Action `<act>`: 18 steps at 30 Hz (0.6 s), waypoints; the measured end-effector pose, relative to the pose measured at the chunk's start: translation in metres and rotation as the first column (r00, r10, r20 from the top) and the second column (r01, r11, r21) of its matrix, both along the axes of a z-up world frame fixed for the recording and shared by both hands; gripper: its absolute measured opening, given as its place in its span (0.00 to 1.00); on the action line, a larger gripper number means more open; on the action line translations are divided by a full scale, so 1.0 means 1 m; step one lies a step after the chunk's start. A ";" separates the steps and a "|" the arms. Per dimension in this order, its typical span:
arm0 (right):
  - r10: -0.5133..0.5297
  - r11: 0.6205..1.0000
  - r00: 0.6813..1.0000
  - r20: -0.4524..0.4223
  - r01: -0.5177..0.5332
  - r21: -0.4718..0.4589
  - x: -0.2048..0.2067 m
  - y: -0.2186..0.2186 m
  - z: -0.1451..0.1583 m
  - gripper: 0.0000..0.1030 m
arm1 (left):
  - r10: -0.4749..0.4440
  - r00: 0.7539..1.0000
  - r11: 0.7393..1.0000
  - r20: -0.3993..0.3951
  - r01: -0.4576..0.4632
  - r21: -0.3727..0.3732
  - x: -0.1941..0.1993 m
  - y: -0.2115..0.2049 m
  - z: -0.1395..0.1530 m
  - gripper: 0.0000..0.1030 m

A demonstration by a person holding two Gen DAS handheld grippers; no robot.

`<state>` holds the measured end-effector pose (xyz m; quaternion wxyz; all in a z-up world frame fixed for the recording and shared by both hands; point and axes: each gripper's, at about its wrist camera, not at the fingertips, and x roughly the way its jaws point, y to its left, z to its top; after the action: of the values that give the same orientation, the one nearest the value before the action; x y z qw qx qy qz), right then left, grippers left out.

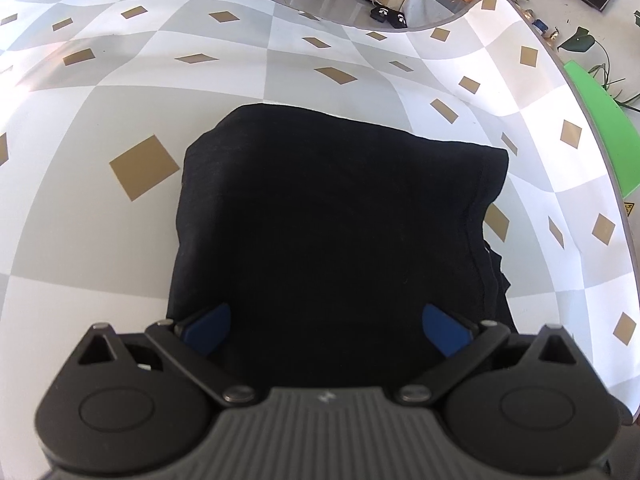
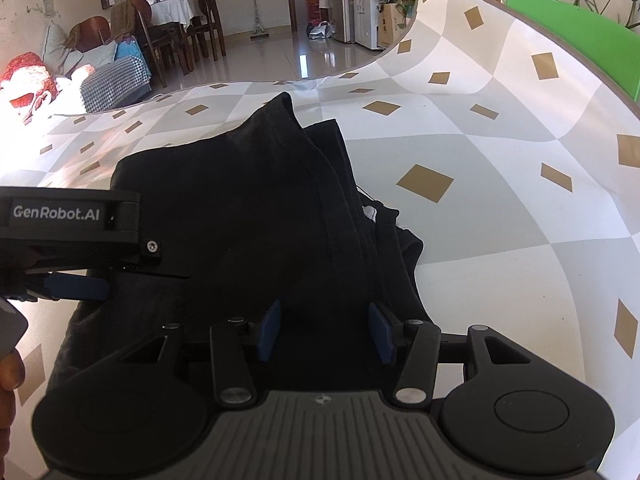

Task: Fold clothes
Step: 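Press and square the folded stack with both open tools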

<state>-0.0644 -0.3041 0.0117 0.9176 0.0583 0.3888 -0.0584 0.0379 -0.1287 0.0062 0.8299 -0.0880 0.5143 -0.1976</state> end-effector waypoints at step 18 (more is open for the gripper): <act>0.209 0.978 0.978 -0.015 -0.209 0.001 -0.010 0.057 -0.004 0.53 | 0.030 0.999 0.999 0.013 -0.031 0.032 -0.015 0.069 0.000 1.00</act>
<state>-0.0739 -0.2476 0.0073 0.9158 0.0165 0.3994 0.0381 0.0228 -0.0599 0.0064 0.8372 -0.0812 0.5109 -0.1772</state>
